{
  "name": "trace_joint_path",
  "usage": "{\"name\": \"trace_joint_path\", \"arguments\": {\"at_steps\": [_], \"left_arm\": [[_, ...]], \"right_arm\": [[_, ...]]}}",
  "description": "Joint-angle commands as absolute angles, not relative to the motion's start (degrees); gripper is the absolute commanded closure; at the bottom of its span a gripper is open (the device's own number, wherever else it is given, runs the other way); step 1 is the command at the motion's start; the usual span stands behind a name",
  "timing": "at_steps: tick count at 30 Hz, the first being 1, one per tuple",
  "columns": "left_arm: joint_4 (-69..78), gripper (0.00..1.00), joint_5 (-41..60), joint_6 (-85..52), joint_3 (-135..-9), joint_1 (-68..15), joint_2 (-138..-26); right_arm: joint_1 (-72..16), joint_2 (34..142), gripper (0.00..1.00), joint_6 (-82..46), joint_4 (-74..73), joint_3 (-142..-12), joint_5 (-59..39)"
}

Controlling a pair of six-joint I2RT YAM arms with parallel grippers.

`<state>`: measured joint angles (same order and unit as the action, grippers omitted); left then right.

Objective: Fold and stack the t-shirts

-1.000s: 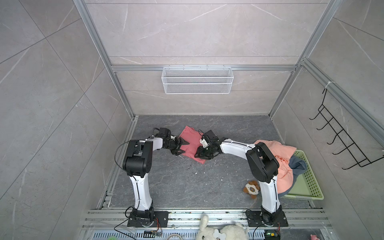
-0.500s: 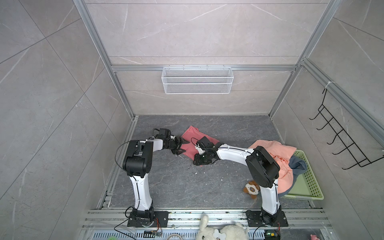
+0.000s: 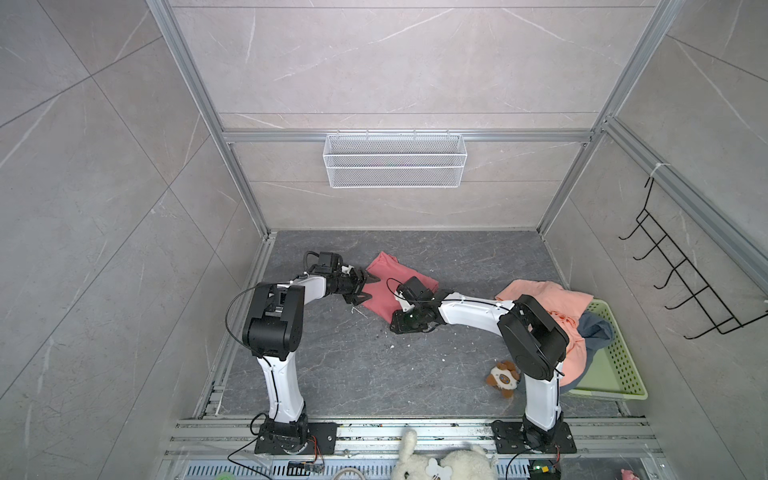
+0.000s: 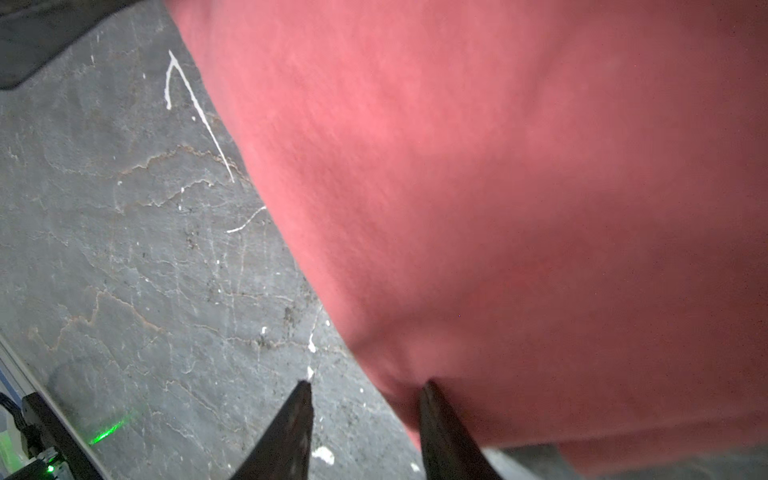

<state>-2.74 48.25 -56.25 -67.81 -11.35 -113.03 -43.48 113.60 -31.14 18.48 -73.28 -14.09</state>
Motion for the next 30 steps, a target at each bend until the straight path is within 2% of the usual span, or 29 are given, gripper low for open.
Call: {"name": "trace_joint_path", "arguments": {"at_steps": [1, 9, 16, 22, 30], "left_arm": [[-2.55, 0.28, 50.54, -57.57, -67.41, -14.68, -110.95], [6.17, 0.28, 51.49, -63.42, -62.54, -15.20, -115.00], [14.15, 0.28, 53.69, -67.60, -62.45, -7.76, -120.09], [14.11, 0.28, 55.27, -66.12, -62.45, -0.73, -120.15], [15.55, 0.28, 55.97, -66.70, -65.33, 2.81, -124.34]], "right_arm": [[-43.67, 114.89, 0.55, -32.52, 24.35, -71.47, -12.47], [-43.61, 116.29, 0.55, -31.91, 26.36, -72.87, -12.22], [-43.67, 117.17, 0.56, -31.82, 27.72, -72.63, -10.78], [-43.66, 118.55, 0.56, -32.18, 27.50, -72.52, -10.31], [-43.56, 120.98, 0.56, -30.33, 30.14, -76.55, -10.79]]}}
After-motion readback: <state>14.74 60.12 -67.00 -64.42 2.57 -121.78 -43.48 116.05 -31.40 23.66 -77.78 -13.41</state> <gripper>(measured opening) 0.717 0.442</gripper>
